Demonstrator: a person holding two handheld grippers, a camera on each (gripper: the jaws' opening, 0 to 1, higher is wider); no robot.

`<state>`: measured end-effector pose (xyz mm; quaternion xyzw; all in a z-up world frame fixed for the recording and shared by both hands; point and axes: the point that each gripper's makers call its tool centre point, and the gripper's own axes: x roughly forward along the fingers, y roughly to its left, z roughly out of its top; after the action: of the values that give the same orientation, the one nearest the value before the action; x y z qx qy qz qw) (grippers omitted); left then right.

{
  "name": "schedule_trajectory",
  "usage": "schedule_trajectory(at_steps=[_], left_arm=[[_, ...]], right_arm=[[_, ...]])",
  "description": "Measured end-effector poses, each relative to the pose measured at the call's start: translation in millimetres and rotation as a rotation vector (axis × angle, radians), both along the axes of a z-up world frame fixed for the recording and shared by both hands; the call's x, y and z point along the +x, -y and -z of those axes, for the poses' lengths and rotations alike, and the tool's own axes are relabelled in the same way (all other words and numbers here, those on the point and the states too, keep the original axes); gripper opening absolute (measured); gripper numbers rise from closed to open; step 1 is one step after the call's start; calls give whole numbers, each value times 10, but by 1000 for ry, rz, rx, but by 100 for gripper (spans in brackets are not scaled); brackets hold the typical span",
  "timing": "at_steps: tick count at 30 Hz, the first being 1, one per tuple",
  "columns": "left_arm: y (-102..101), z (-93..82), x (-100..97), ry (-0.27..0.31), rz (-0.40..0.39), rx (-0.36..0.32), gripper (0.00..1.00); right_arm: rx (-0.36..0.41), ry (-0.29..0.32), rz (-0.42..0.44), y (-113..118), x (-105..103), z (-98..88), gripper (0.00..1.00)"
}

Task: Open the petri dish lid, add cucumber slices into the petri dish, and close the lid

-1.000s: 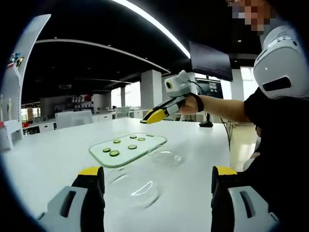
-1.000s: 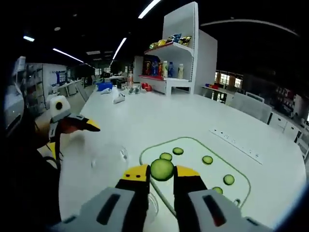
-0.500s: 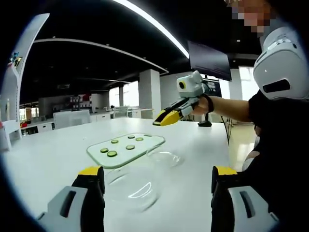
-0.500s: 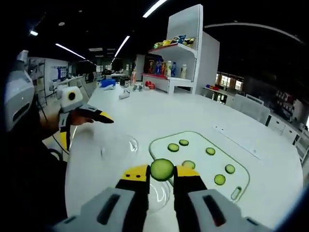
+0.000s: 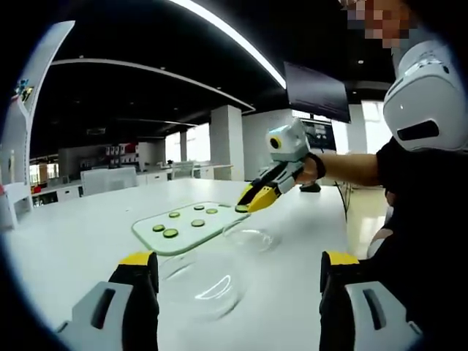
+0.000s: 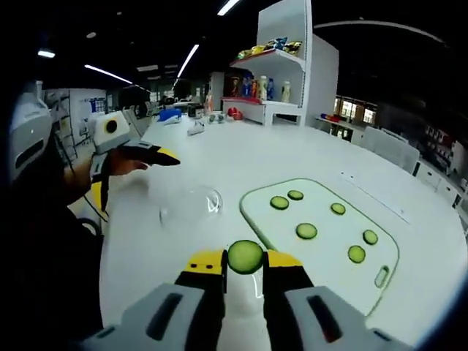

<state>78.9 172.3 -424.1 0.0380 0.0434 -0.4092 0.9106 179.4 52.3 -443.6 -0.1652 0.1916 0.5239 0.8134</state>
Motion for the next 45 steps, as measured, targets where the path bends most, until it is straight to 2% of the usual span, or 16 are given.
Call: schedule_trajectory(at_steps=[7,15,19,24,45], left_arm=[[5,23,-8,-2,0,7,90],[4,27,-22,-3,3,7,90],[14,31,-19,-4,4,9,90],[20,35,-23,-6,5,6,90],[31,25,-28,-7,10,4,89]], right_arm=[[-42,-47,-8,-20,-53,277,17],[-48,-78,-15,-28,-102,360,17],[-77,-63,-12,-8,-95,428,18],[-68,-81,-10,-7,-114,428,18],[-73,-84,-27,-31,-121,439,20]])
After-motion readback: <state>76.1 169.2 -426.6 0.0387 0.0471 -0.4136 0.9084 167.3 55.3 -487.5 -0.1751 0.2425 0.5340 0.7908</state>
